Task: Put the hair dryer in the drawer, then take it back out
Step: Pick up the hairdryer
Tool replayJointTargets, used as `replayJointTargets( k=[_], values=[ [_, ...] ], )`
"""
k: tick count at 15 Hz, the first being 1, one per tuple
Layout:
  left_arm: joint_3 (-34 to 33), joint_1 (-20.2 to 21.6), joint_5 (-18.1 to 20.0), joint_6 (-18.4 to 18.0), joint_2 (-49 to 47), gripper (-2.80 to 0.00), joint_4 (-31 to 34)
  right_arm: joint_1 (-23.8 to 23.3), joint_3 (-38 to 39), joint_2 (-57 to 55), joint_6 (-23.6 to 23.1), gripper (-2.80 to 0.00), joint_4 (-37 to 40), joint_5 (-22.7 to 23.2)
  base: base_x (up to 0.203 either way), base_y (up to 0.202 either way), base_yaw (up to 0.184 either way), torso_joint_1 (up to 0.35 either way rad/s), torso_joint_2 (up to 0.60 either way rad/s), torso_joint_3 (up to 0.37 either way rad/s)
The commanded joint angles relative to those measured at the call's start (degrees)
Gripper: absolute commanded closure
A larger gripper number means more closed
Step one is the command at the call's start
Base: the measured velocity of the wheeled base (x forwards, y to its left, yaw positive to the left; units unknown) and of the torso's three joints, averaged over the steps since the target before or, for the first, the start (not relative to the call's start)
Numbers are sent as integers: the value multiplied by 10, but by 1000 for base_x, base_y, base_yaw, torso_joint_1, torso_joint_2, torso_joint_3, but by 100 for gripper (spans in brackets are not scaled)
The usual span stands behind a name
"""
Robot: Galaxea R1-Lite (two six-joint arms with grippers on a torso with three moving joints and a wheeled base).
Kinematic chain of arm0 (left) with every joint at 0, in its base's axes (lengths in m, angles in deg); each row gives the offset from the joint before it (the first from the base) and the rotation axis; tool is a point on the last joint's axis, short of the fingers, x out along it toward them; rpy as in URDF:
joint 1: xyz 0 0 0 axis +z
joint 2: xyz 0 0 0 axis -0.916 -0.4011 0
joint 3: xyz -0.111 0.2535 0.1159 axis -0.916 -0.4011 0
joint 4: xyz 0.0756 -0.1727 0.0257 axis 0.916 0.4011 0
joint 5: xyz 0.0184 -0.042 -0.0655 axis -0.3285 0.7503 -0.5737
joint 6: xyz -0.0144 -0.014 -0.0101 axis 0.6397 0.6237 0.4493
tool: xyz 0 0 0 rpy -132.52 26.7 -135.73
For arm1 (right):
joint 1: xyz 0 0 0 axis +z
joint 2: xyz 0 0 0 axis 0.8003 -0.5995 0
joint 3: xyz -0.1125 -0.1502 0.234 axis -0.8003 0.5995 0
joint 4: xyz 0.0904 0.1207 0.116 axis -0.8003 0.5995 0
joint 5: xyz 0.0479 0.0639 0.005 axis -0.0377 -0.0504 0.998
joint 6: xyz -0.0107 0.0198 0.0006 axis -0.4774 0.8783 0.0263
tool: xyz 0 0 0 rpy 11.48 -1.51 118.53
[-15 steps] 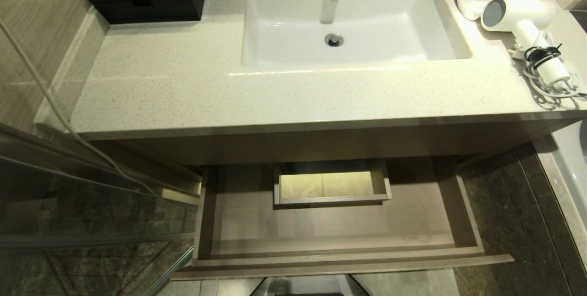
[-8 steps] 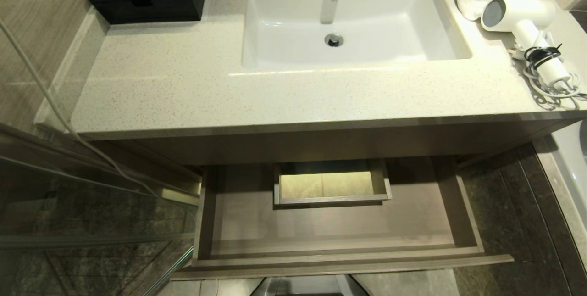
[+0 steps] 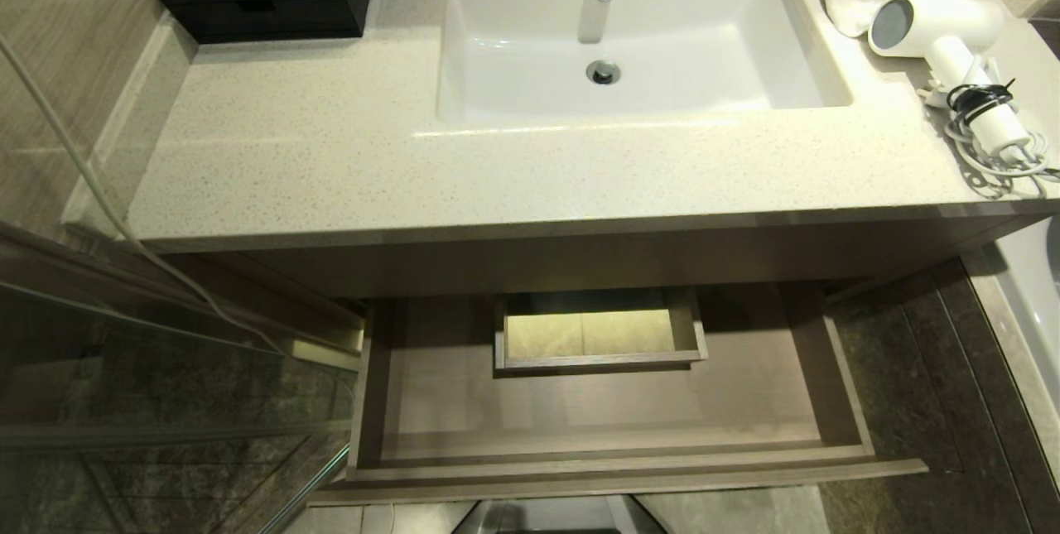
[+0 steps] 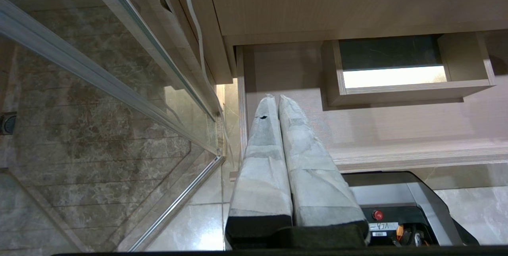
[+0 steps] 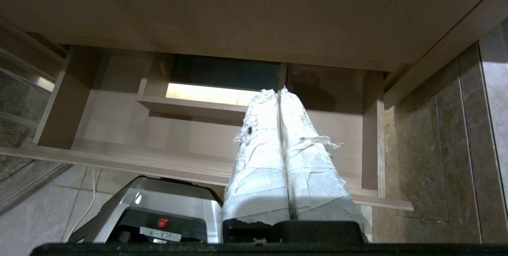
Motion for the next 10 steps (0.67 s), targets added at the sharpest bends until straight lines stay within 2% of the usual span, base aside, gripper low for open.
replayJointTargets(
  k=[1, 10],
  values=[
    [0, 0, 0, 0, 0, 0, 0, 0, 23, 22, 0, 0, -1, 0, 0, 0, 0, 0, 0, 0],
    [-1, 0, 0, 0, 0, 0, 0, 0, 23, 22, 0, 0, -1, 0, 0, 0, 0, 0, 0, 0]
  ],
)
